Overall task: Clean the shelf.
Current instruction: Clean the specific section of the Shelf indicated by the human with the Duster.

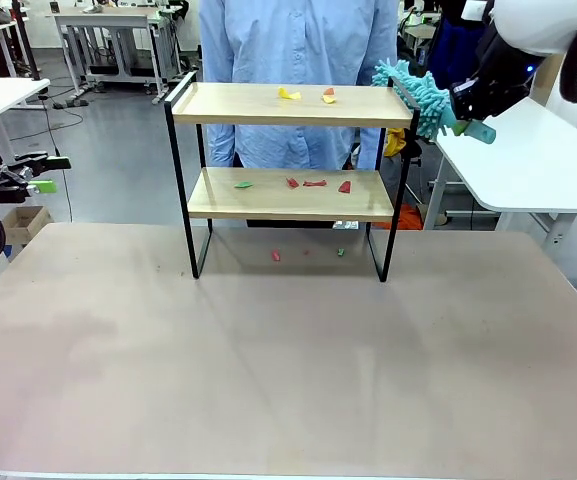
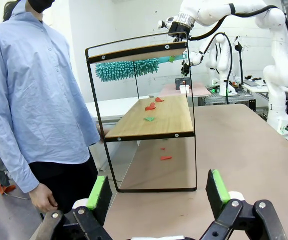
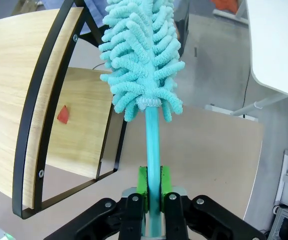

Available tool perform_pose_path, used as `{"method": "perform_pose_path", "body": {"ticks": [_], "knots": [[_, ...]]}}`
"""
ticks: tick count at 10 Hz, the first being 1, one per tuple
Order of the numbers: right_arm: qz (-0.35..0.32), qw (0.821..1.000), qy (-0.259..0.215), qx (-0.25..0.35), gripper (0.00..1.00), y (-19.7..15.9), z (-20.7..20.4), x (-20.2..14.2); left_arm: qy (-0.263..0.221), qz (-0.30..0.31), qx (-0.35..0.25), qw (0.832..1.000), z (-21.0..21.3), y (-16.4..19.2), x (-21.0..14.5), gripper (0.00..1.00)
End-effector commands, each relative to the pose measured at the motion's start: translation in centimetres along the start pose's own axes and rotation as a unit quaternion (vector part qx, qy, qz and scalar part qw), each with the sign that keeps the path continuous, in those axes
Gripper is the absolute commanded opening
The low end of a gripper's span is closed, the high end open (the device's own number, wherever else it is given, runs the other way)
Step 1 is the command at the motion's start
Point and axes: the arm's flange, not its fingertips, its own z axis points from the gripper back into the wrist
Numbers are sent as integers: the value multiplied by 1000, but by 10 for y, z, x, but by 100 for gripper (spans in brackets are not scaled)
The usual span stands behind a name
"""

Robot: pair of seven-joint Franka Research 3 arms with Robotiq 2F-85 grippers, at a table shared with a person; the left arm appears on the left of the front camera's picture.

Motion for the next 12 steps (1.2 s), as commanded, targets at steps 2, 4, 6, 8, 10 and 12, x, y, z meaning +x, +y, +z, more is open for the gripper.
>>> {"method": "perform_pose_path", "body": {"ticks": [2,4,6,8,10,12], "knots": [[3,1000,-11,-1,0,0,2,2,3,-7,-4,1000,-1,-1,2,100],[3,1000,-11,-1,0,0,2,2,3,-7,-4,1000,-1,-1,2,100],[17,1000,19,10,13,-9,15,-17,3,-7,-4,1000,-1,-1,2,100],[100,993,59,-1,13,-39,52,-46,3,-7,-4,1000,-1,-1,2,100],[152,983,105,-19,13,-63,78,-71,3,-7,-4,1000,-1,-1,2,100],[231,957,170,-44,13,-76,102,-100,3,-7,-4,1000,-1,-1,2,100]]}}
